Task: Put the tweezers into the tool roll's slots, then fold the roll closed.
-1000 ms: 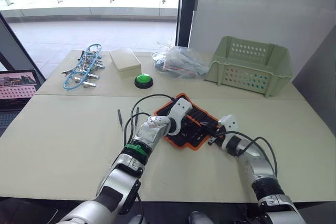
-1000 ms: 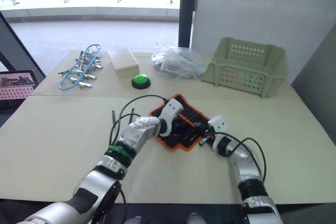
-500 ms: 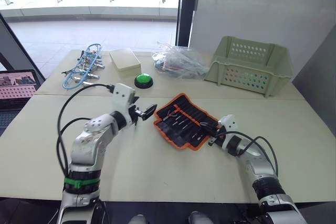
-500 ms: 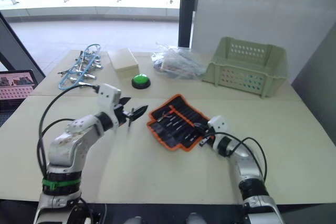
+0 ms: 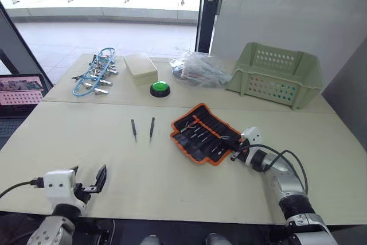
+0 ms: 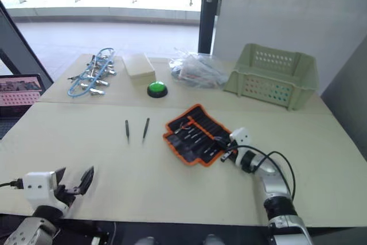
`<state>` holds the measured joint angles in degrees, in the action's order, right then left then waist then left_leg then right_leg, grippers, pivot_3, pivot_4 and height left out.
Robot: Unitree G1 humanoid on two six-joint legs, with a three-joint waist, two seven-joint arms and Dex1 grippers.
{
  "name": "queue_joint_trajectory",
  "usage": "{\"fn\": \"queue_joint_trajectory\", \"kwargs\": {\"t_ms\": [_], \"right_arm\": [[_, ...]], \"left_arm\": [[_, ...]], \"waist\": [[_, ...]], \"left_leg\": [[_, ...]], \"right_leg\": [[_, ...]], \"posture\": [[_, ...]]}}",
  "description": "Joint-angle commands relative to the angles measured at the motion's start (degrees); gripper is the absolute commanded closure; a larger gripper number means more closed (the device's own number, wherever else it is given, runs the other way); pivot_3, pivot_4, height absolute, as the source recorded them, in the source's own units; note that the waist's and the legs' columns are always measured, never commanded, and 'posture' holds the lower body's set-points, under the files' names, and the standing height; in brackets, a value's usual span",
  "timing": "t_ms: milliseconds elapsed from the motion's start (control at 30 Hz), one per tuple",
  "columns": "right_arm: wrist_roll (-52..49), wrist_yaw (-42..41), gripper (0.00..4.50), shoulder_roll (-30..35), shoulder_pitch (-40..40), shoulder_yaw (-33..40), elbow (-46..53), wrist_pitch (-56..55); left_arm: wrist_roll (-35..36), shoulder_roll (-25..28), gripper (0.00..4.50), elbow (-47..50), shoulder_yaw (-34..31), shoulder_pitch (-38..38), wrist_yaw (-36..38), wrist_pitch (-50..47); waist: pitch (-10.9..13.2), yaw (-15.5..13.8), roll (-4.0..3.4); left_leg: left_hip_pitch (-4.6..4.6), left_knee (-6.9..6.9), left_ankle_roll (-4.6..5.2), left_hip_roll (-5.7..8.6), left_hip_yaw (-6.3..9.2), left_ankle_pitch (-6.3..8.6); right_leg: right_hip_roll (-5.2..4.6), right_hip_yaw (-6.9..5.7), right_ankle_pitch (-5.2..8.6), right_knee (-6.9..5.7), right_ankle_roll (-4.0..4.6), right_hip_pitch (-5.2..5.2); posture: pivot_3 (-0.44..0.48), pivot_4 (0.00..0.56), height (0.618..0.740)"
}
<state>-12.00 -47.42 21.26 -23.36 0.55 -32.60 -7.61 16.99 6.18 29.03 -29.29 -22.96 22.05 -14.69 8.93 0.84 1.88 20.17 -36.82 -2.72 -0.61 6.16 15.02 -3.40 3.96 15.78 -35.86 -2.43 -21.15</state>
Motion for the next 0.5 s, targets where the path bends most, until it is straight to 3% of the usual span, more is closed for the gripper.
{"fn": "queue_joint_trajectory", "kwargs": {"t_ms": [33, 267, 500], "right_arm": [[2.6, -1.4, 4.5, -0.4, 3.2, -3.0, -3.6, 3.6], [3.1, -2.4, 4.5, -0.2, 2.1, -3.3, -5.0, 3.6], [3.4, -2.7, 4.5, -0.3, 1.6, -3.5, -5.9, 3.2]], "left_arm": [[1.4, -2.5, 0.02, 3.0, 0.3, -2.7, -1.8, 4.8], [1.7, -3.6, 0.02, 3.9, 1.2, -9.6, -2.0, 8.8], [1.0, -1.6, 0.02, 4.6, 3.1, -8.5, -3.7, 8.7]], "waist": [[0.0, 0.1, 0.03], [-0.1, 0.7, 0.14], [-0.1, 1.0, 0.12]], "left_leg": [[0.0, -0.01, 0.0, 0.0, -0.04, 0.0], [0.02, 0.0, 0.02, 0.01, -0.06, 0.02], [0.01, 0.0, 0.05, 0.03, -0.09, 0.04]], "right_leg": [[-0.01, 0.03, 0.05, 0.0, -0.07, 0.01], [0.01, 0.05, 0.09, 0.01, -0.03, -0.02], [0.0, 0.07, 0.11, 0.02, -0.06, -0.01]], "posture": [[0.0, 0.15, 0.74], [0.0, 0.15, 0.74], [0.0, 0.15, 0.74]]}}
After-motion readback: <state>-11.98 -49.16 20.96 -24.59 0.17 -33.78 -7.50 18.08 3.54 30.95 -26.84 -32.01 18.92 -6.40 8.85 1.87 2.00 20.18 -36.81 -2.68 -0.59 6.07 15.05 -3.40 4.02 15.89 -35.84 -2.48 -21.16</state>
